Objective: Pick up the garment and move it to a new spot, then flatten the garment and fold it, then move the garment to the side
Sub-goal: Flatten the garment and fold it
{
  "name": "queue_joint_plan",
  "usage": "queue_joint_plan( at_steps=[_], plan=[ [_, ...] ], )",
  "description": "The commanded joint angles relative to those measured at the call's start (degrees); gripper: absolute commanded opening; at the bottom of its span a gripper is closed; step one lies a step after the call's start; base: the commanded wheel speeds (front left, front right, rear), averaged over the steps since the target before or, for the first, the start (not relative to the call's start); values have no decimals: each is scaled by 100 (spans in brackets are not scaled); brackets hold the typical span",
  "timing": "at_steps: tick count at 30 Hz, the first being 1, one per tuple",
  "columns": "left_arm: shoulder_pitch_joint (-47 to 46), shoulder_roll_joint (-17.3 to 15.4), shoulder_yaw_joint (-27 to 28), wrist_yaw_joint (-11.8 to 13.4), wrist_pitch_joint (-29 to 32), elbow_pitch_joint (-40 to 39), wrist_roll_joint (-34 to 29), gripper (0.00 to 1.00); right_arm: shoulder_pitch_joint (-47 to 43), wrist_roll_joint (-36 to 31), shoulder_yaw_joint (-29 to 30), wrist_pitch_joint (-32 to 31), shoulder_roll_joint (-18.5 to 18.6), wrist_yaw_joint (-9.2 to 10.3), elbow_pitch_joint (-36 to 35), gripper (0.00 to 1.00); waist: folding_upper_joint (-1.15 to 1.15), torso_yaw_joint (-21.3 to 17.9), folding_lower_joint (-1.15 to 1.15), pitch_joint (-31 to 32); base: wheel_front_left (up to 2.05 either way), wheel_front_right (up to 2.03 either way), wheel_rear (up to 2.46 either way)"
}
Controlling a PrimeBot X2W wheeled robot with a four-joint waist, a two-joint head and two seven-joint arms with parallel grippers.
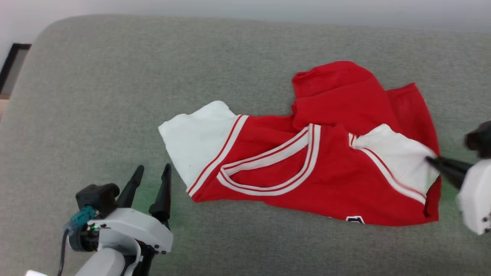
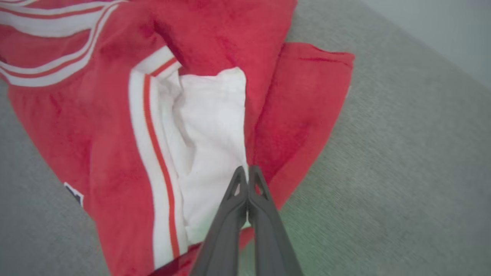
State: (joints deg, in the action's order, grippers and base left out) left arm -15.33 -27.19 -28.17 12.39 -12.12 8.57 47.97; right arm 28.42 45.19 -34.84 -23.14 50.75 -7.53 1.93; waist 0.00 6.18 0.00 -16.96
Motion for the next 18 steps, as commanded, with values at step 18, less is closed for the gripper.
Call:
queue_joint_plan(
  at_steps=[18],
  plan=[
    [93, -202, 54, 127, 82, -187, 14, 100, -1521, -115, 2965, 800, -440, 8, 1739, 0, 0, -386, 0, 27, 0, 0, 0]
  ],
)
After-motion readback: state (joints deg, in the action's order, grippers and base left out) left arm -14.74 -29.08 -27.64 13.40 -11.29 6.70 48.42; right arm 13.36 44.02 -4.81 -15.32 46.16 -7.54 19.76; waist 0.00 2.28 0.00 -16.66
